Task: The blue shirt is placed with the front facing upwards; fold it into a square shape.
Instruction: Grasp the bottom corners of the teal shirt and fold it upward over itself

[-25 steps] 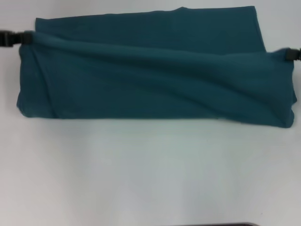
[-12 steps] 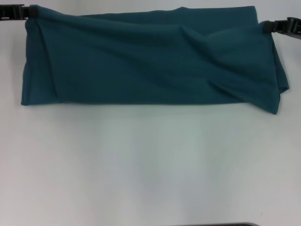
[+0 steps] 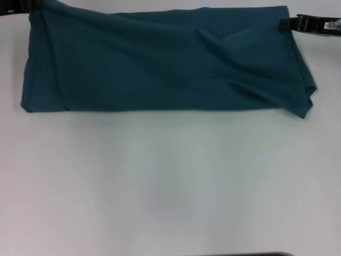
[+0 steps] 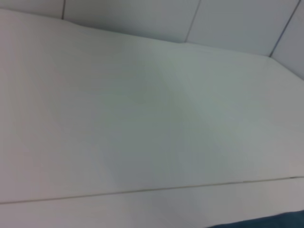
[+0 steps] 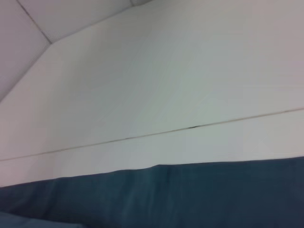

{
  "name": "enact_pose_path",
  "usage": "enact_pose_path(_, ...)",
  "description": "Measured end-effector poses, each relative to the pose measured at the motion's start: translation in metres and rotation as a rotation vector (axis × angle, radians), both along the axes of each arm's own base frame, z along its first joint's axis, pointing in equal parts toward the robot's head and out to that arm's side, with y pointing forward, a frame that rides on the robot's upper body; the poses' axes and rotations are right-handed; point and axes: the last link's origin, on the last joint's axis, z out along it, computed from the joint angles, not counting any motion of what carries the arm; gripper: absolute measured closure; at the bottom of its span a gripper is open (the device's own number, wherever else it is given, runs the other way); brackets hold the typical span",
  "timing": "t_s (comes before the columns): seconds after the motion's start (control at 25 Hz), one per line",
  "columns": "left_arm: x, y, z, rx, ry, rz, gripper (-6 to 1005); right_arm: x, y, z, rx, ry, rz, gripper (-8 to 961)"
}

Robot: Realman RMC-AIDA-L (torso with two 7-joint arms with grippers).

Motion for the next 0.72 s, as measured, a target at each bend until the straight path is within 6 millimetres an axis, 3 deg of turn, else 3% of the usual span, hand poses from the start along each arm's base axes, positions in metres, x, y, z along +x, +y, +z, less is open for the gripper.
enact_pose_path(0.72,0.004,0.009,0.006,0.079,-0.007,0.006,977,-0.01,0.018,0.019,0.073,-0.007,0.031,818)
